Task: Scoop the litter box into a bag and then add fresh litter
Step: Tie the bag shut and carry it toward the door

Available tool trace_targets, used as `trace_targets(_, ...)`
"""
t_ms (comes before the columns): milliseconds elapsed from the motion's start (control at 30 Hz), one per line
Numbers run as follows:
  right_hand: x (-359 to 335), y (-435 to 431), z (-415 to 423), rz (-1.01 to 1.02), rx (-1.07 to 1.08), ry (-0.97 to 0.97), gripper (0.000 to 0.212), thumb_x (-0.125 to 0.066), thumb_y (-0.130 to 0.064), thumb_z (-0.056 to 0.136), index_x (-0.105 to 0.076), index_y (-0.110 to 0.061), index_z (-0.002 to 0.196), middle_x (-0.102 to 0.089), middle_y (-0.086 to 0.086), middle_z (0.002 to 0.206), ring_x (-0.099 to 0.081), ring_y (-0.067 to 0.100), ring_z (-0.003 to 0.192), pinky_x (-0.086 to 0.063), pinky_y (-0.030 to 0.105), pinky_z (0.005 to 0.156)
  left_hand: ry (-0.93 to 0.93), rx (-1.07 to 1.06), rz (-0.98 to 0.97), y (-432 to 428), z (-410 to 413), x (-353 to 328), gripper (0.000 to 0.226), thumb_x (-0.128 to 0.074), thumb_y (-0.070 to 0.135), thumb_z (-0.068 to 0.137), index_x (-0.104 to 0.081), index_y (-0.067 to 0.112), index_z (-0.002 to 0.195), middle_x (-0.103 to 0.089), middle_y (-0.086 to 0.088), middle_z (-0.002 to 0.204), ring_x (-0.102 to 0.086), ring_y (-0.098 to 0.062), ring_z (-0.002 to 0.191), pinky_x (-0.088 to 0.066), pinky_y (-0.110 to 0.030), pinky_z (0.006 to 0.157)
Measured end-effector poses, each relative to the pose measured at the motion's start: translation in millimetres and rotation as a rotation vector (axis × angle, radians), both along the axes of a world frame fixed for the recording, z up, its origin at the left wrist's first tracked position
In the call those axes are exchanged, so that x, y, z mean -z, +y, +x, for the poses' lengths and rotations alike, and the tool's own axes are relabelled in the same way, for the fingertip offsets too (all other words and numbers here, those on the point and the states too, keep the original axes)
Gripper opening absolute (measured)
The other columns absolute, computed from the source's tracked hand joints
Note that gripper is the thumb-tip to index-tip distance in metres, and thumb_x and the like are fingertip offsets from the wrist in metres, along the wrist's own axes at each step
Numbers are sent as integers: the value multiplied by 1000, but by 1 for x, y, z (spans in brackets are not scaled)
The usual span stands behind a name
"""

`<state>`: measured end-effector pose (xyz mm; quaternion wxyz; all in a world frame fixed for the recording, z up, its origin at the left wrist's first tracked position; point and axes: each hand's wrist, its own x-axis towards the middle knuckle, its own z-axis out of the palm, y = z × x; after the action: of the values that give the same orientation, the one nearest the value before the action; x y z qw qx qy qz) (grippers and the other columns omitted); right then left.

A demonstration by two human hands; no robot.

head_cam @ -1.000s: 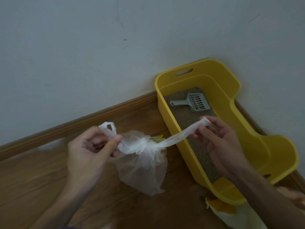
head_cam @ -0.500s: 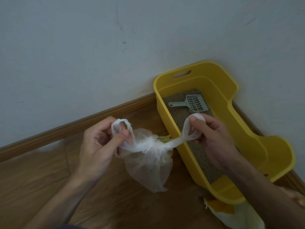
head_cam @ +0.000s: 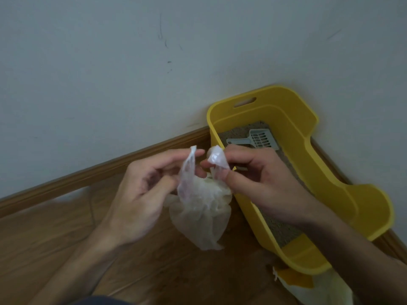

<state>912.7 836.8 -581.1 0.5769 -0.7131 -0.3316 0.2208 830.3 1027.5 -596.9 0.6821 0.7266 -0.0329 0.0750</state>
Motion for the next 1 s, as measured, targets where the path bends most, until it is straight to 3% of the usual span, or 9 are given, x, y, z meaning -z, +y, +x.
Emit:
trace_targets(167, -3, 8, 1, -24, -40, 30, 19, -54, -16, 95, -73, -14, 93, -59, 17, 84, -57, 27, 72, -50, 33, 58, 31, -35, 47, -9, 1, 1, 38, -57, -3, 91, -63, 16, 123, -75, 0, 99, -73, -20, 83, -61, -30, 65)
trace_targets(233, -5, 10, 1, -30, -33, 17, 23, -55, -19, 95, -71, -25, 80, -56, 12, 76, -56, 22, 69, -50, 27, 60, -4, -77, 95, -10, 4, 3, 37, -69, 4, 86, -64, 18, 120, -73, 1, 97, -72, -21, 81, -61, -35, 63)
trace_targets(333, -2, 15, -1, -96, 10, -40, 28, -62, -26, 93, -66, -8, 72, -51, 12, 73, -50, 26, 67, -44, 39, 57, -98, -149, 283, -12, 7, 7, 33, -73, 24, 83, -66, 20, 116, -66, 6, 90, -68, -17, 80, -60, -28, 58)
trace_targets(467, 0, 23, -6, -184, 127, -159, 33, -70, -33, 84, -58, -12, 61, -40, -10, 63, -38, 7, 58, -30, 25, 55, -235, -247, 563, -12, 11, 10, 38, -71, 33, 79, -71, 8, 107, -52, 2, 82, -53, -12, 71, -47, -14, 58)
trace_targets(567, -1, 26, -6, -249, 147, -208, 32, -70, -27, 86, -61, -4, 66, -42, -7, 63, -39, 8, 58, -28, 21, 55, -251, -282, 593, -11, 11, 12, 39, -71, 36, 77, -71, 7, 103, -52, -1, 86, -52, -11, 76, -44, -14, 64)
trace_targets(700, -8, 28, -6, -365, 189, -386, 31, -65, -25, 86, -53, -13, 61, -42, -4, 67, -38, 9, 60, -24, 22, 56, -229, -241, 555, -10, 7, 16, 36, -71, 38, 77, -61, 12, 100, -57, 0, 97, -58, -13, 91, -51, -23, 78)
trace_targets(800, -17, 30, -6, -422, 237, -645, 28, -59, -24, 82, -41, -21, 61, -40, -4, 69, -35, 9, 62, -26, 23, 56, -80, -183, 465, -8, 3, 28, 60, -74, 52, 70, -45, 23, 113, -57, 9, 114, -57, -8, 111, -48, -21, 94)
trace_targets(900, -27, 28, -5, -528, 236, -870, 19, -56, -22, 81, -53, -11, 65, -45, 0, 75, -38, 13, 62, -33, 29, 50, 64, -100, 480, -3, 0, 44, 88, -76, 66, 59, -32, 38, 130, -46, 15, 133, -43, 0, 126, -38, -15, 100)
trace_targets(1000, -38, 29, -4, -559, 234, -940, 20, -55, -22, 80, -48, -13, 64, -43, -1, 74, -37, 14, 55, -29, 24, 44, 87, -27, 581, 2, 0, 61, 108, -76, 71, 53, -21, 42, 142, -28, 31, 141, -32, 3, 130, -32, -17, 101)
